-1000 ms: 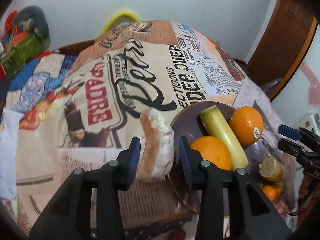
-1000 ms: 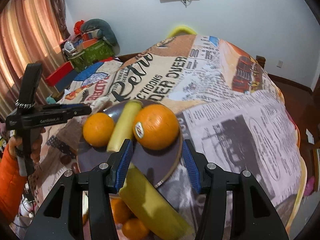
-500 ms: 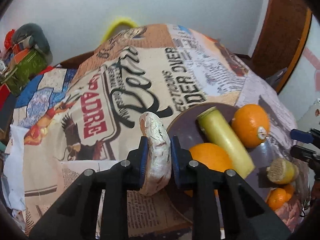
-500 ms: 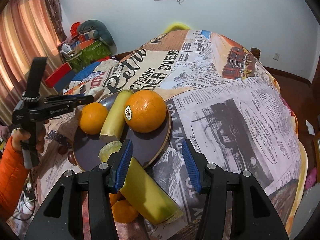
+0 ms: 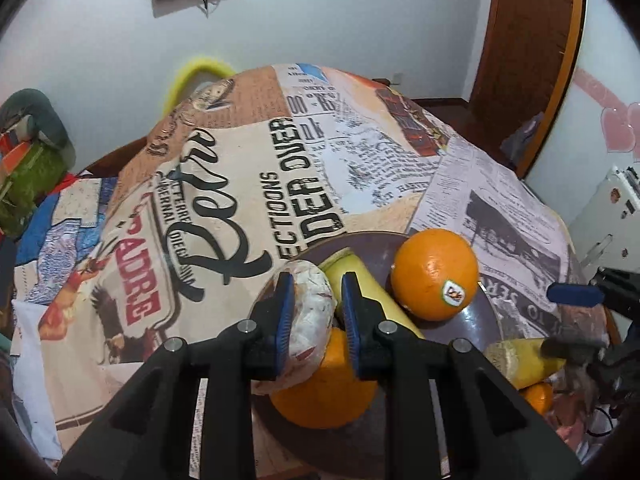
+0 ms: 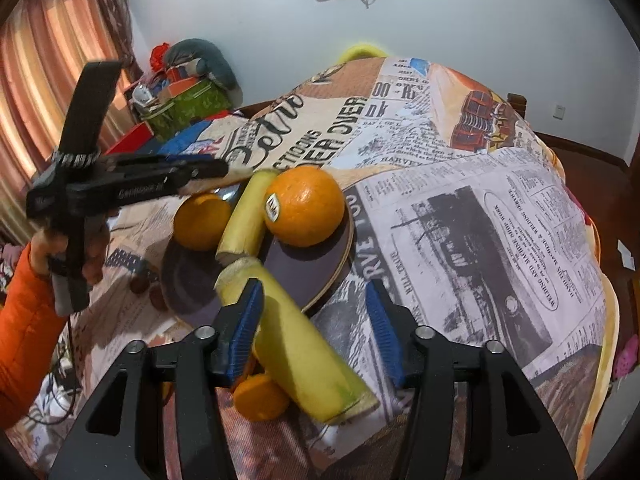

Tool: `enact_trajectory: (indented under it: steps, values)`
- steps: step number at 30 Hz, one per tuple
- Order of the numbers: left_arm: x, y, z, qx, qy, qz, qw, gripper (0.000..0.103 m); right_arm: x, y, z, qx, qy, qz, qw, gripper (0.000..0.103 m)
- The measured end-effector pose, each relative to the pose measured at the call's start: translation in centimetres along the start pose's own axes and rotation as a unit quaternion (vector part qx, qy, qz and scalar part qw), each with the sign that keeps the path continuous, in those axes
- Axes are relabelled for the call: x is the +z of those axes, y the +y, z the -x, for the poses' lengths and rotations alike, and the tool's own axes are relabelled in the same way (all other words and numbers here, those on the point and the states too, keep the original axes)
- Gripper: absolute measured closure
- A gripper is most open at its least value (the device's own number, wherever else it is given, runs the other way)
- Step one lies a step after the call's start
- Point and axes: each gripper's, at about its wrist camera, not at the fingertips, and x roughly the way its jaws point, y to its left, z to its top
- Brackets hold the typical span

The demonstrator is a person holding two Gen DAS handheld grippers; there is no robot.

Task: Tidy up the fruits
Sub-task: 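Lower the pomelo segment onto the plate with the left tool while the right tool grasps another yellow cylinder, then grasp a second pomelo segment with the left tool while the right tool lifts the yellow cylinder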

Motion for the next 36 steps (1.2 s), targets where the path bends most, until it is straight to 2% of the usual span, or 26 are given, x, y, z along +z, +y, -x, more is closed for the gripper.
enact_trajectory:
  steps: [2, 6, 8, 10, 18, 19, 23, 28, 31, 36]
  values:
    - [0.0, -0.1, 0.0, 0.002, 0.004, 0.001, 1.0000, 0.075, -0.3, 0.3, -0.1, 0.003, 0.002, 0.004, 1.000, 0.043]
    - [-0.3, 0.3, 0.9, -0.001, 0.005, 0.019, 0.9998, 0.065, -0.5, 1.2, -0.9, 0.007, 0.013, 0.026, 1.000, 0.043]
    - [-0.6, 0.5, 1.8, -0.002, -0.003, 0.026, 0.9996, 0.054, -0.5, 1.6, -1.4, 0.010, 0.018, 0.032, 0.999, 0.042]
    - [-0.9, 0.5, 2.9, 0.002, -0.015, 0.026, 0.9996, 0.050, -0.3, 1.9, -2.0, 0.014, 0.021, 0.038, 0.999, 0.042]
    - [-3.1, 1.1, 6.1, 0.000, -0.027, 0.037, 0.9989, 0.045, 0.2, 2.8, -4.5, 0.005, 0.050, 0.065, 0.997, 0.042]
    - [-3.4, 1.1, 6.3, -0.001, -0.026, 0.039, 0.9989, 0.045, 0.2, 2.9, -4.5, 0.001, 0.048, 0.071, 0.996, 0.048]
    - [-4.4, 0.9, 6.5, -0.001, -0.017, 0.042, 0.9990, 0.045, 0.5, 3.0, -4.0, -0.009, 0.042, 0.071, 0.997, 0.055]
    - [-5.6, -0.1, 7.2, -0.006, -0.007, 0.045, 0.9989, 0.044, 0.7, 2.5, -1.8, -0.021, 0.015, 0.057, 0.998, 0.061]
    - [-6.3, -0.9, 7.8, -0.011, -0.003, 0.045, 0.9989, 0.040, 0.5, 2.1, 0.1, -0.021, -0.002, 0.042, 0.999, 0.062]
    - [-7.8, -2.3, 8.7, -0.023, 0.008, 0.053, 0.9983, 0.039, -0.4, 1.8, 2.9, -0.029, -0.019, 0.027, 0.999, 0.064]
